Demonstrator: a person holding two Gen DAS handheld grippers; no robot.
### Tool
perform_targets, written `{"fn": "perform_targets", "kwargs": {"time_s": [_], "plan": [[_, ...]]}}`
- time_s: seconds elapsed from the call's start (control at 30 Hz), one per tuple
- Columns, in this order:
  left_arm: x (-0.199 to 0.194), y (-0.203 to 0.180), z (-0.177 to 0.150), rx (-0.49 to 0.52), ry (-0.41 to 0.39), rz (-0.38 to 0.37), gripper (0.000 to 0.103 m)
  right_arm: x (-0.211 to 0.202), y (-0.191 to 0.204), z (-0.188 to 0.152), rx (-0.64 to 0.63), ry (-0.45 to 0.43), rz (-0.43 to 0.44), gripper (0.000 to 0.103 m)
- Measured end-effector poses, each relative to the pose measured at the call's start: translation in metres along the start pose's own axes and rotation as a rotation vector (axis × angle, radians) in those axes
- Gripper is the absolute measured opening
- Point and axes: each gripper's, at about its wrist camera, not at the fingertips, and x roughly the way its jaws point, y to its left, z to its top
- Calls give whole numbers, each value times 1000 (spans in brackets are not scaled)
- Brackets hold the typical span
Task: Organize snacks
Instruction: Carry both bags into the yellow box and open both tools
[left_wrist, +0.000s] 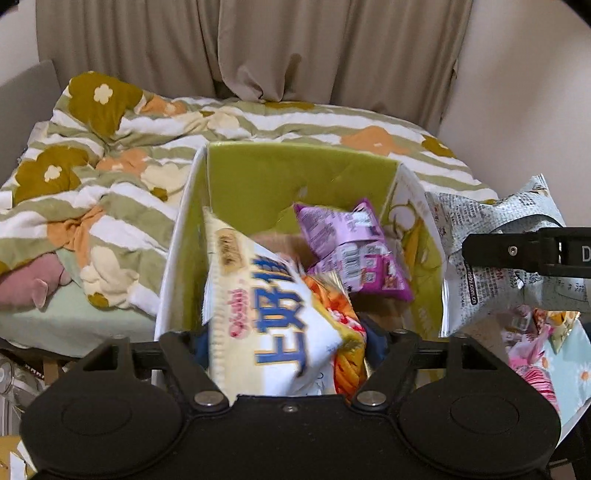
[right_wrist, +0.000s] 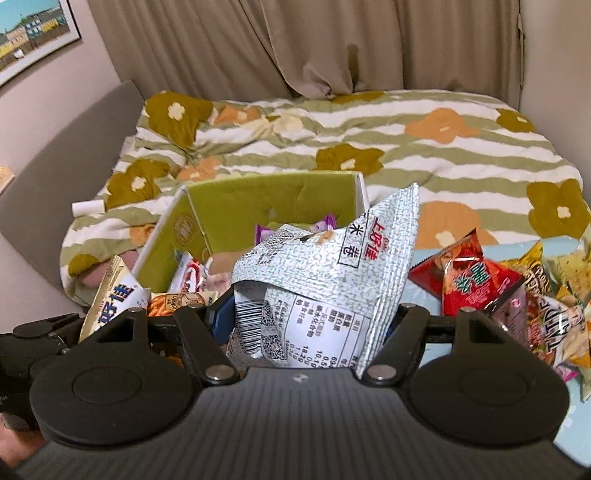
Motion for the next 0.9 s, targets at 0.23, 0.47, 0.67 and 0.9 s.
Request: {"fn": "perform_targets", "kwargs": {"time_s": [0.23, 0.47, 0.67, 0.9], "plan": [[-6, 10, -8, -13, 3, 11, 102, 15, 8, -3, -15, 44, -5, 86], [-28, 13, -13, -57, -26, 22, 102, 14, 16, -2, -42, 70, 52, 86], [-43, 5, -13, -45, -70, 48, 102, 26, 20, 7, -59, 90, 102, 87], [-49, -3, -13, -20, -85, 84, 102, 49, 19, 8, -31, 126, 150, 89]]}}
